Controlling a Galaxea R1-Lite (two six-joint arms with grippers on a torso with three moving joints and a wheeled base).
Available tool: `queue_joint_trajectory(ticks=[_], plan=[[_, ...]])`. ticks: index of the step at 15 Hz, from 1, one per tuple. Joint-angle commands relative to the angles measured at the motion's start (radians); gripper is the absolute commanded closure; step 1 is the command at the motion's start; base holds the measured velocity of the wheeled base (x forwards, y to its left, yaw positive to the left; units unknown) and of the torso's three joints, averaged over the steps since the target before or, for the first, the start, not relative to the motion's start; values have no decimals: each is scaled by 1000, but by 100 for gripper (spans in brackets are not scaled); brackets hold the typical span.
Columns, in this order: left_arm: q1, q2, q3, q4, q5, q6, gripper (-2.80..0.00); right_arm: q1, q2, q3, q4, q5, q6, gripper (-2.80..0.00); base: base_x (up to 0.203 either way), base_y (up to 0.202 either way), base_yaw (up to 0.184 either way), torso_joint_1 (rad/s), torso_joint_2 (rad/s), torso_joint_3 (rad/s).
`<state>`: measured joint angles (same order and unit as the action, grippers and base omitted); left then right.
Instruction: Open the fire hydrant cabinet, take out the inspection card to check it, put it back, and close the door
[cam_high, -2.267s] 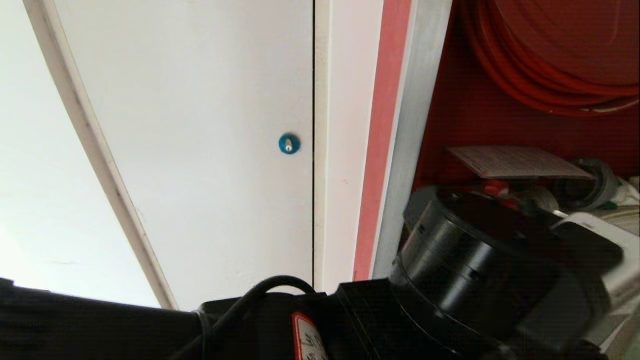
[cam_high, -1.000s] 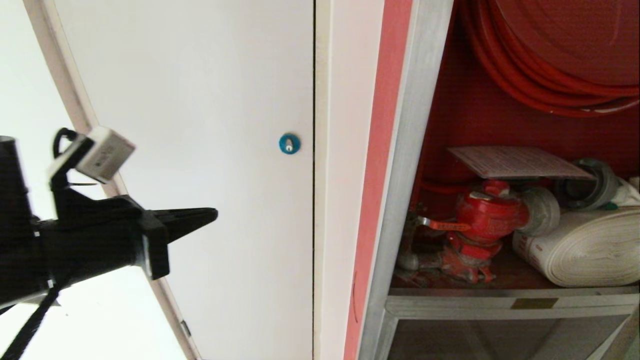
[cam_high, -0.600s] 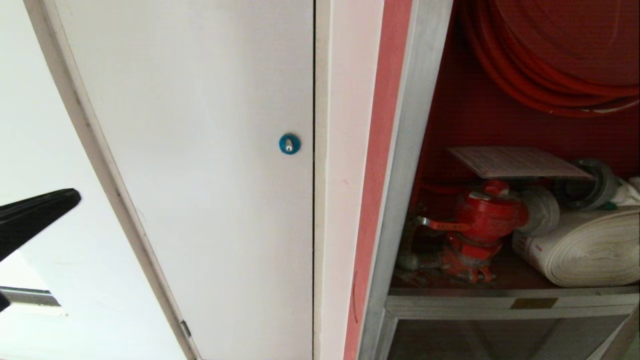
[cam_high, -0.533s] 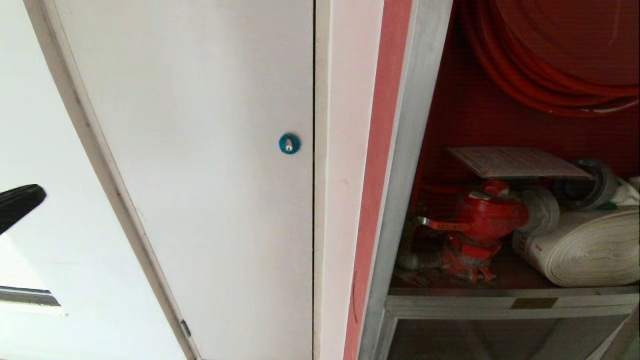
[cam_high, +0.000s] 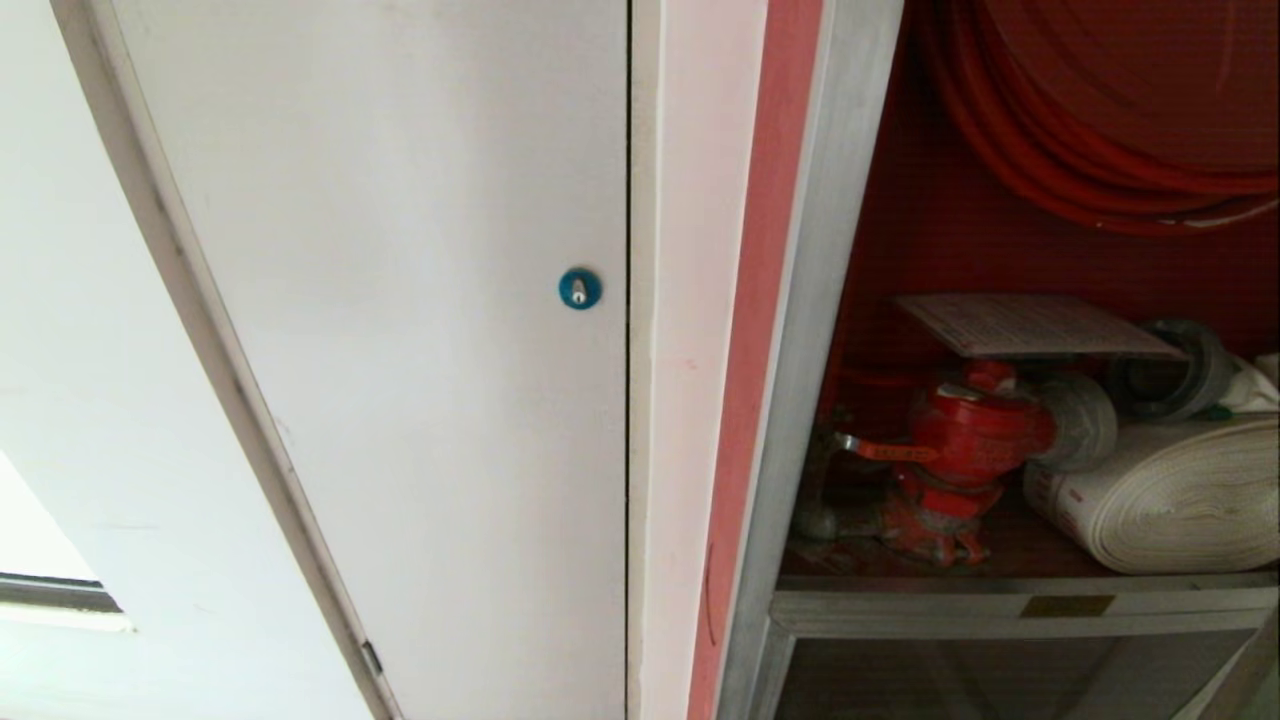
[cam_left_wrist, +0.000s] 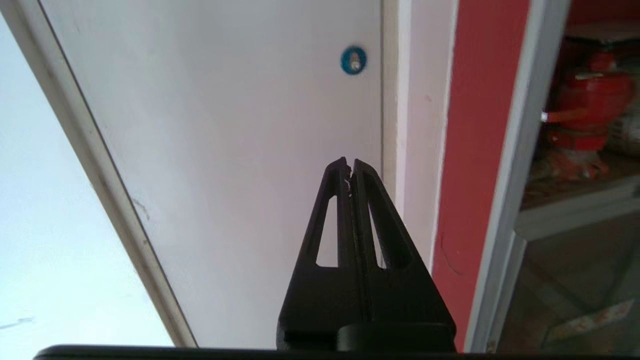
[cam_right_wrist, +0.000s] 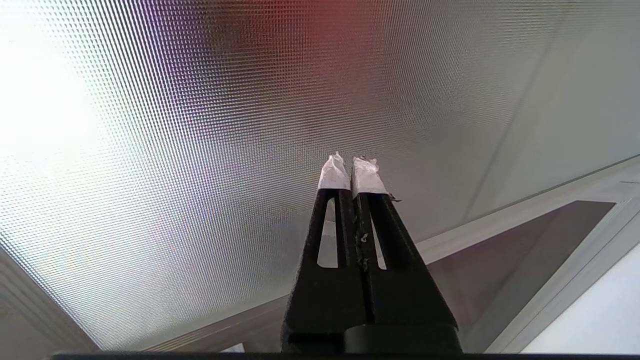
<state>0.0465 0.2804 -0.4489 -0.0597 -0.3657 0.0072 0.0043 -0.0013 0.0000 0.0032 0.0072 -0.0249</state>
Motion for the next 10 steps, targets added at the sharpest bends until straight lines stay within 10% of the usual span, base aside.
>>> queue_joint_trajectory(ticks=[1,10], plan=[[-23,-162,62,12,0,-1,0,0,-1,0,0,0,-1,0,0,0,0,0,0,0],[-33,-280,419,-65,286,145,0,0,0,0,0,0,-1,0,0,0,0,0,0,0]])
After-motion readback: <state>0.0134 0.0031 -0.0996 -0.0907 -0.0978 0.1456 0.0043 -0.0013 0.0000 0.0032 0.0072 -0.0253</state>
